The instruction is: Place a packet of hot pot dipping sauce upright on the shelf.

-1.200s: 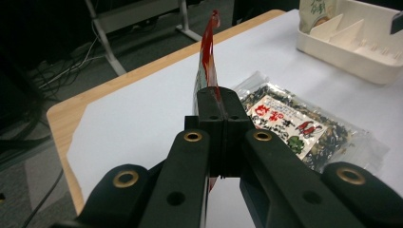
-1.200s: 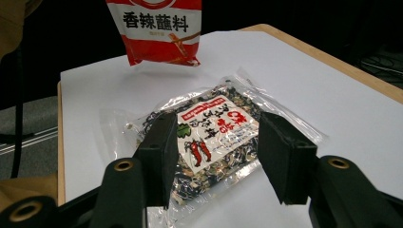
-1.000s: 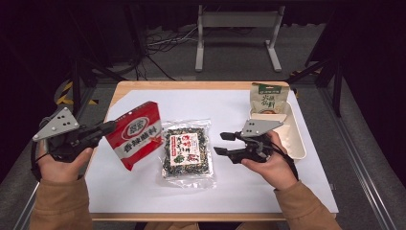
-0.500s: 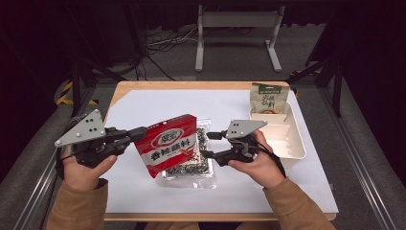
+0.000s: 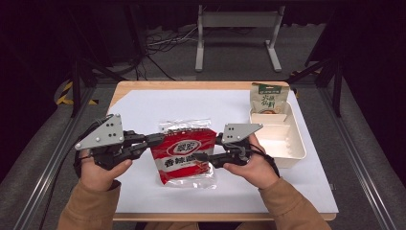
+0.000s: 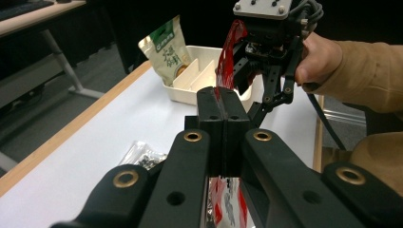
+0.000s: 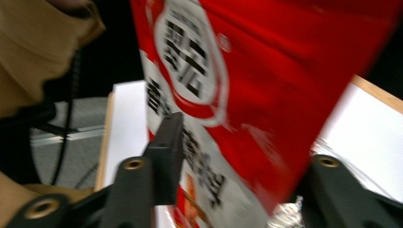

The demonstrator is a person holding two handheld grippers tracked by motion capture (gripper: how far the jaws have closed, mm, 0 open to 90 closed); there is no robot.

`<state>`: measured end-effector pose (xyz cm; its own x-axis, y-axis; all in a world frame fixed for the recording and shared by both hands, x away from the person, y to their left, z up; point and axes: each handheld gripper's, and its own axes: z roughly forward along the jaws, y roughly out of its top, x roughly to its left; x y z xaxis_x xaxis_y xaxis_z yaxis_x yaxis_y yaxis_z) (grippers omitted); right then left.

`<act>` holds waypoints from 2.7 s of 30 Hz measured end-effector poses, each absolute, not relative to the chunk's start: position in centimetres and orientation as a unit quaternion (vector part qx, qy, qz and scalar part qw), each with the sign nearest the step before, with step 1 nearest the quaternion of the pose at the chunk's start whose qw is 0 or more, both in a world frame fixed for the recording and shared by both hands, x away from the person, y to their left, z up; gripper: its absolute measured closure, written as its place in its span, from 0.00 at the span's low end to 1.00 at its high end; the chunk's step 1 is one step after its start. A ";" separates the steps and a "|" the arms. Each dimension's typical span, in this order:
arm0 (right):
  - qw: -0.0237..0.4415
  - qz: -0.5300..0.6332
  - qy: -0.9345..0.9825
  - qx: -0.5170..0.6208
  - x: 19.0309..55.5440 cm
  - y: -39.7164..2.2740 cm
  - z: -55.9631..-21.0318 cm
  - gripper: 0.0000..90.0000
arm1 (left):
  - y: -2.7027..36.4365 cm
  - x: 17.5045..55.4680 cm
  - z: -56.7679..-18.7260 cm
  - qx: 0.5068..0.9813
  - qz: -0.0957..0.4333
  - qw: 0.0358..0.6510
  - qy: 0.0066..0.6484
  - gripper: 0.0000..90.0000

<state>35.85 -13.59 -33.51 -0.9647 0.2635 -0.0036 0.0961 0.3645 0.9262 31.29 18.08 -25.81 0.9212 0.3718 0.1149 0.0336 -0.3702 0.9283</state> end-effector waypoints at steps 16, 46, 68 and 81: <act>0.050 0.536 0.836 0.106 35.7 -13.2 -33.8 0.72 | 18.2 31.5 -26.3 0.804 0.157 0.561 0.124 1.00; 0.019 0.505 0.853 0.133 35.8 -15.5 -33.1 0.99 | 18.8 32.3 -26.8 0.787 0.145 0.576 0.167 0.67; 0.097 0.505 0.837 0.189 36.8 -23.2 -28.7 0.99 | 21.4 36.5 -31.2 0.791 0.152 0.543 0.238 0.54; 0.135 0.505 0.824 0.220 38.3 -27.5 -27.4 0.99 | 22.6 38.4 -33.9 0.794 0.152 0.523 0.271 0.48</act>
<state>38.32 -27.51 -27.35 -0.8665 0.4991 -0.0007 0.2258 0.3932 0.8913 38.38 22.60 -33.89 0.8076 0.5882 -0.0420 0.2712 -0.3072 0.9122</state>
